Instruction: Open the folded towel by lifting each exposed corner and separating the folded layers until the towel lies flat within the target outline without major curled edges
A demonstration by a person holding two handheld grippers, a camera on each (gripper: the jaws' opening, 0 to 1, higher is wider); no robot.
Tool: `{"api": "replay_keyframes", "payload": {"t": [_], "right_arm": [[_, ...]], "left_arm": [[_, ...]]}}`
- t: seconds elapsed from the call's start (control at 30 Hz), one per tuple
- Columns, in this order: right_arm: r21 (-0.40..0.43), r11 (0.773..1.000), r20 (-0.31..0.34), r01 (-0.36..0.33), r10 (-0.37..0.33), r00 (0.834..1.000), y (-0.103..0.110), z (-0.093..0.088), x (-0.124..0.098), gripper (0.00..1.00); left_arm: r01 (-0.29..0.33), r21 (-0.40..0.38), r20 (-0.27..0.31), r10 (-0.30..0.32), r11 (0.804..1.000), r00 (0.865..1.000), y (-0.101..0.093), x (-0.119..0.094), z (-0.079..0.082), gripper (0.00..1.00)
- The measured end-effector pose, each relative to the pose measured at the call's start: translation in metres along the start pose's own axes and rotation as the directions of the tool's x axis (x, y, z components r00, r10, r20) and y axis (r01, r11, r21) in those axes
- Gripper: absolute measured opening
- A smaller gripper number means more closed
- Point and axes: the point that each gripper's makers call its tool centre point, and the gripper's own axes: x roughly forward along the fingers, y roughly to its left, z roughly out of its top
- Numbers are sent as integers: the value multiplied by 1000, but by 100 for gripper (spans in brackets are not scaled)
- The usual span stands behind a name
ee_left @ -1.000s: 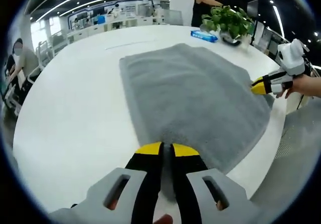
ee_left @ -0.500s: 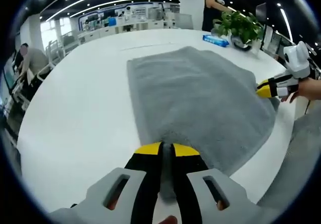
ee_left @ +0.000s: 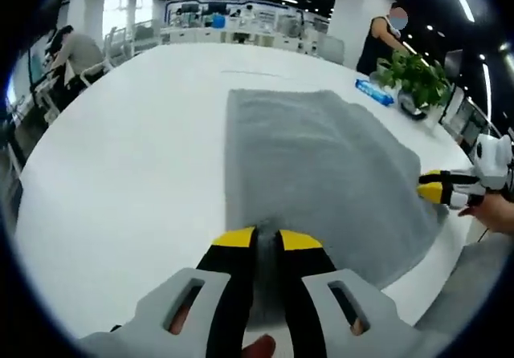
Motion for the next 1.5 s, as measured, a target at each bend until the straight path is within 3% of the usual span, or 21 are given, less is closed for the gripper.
{"api": "replay_keyframes", "payload": {"t": [0.07,0.2,0.3,0.63,0.77,1.07,1.3,1.5], "right_arm": [[-7,1000,49,13,-13,999,2,5,-9,27],[51,999,120,9,-15,993,12,11,-18,33],[15,1000,156,-14,12,988,20,24,-20,34],[-40,998,151,-48,53,987,30,25,-21,31],[-52,997,153,-53,60,986,31,26,-22,29],[-7,998,165,-60,60,984,27,29,-27,22],[-36,997,167,-65,70,983,31,31,-28,18],[-55,996,169,-75,83,982,35,31,-28,17]], "left_arm": [[-43,28,54,41,999,998,6,-1,9,23],[-80,52,6,80,995,997,11,-2,1,28],[-98,56,-13,99,994,995,14,-3,-3,30],[-88,6,-55,88,996,995,15,1,-13,29],[-84,-49,-47,82,995,996,15,0,-13,29],[-77,-56,-55,74,995,996,12,-1,-13,19],[-87,-95,-54,82,992,995,13,-5,-12,3],[-41,-154,-1,41,987,999,0,-15,4,1]]}}
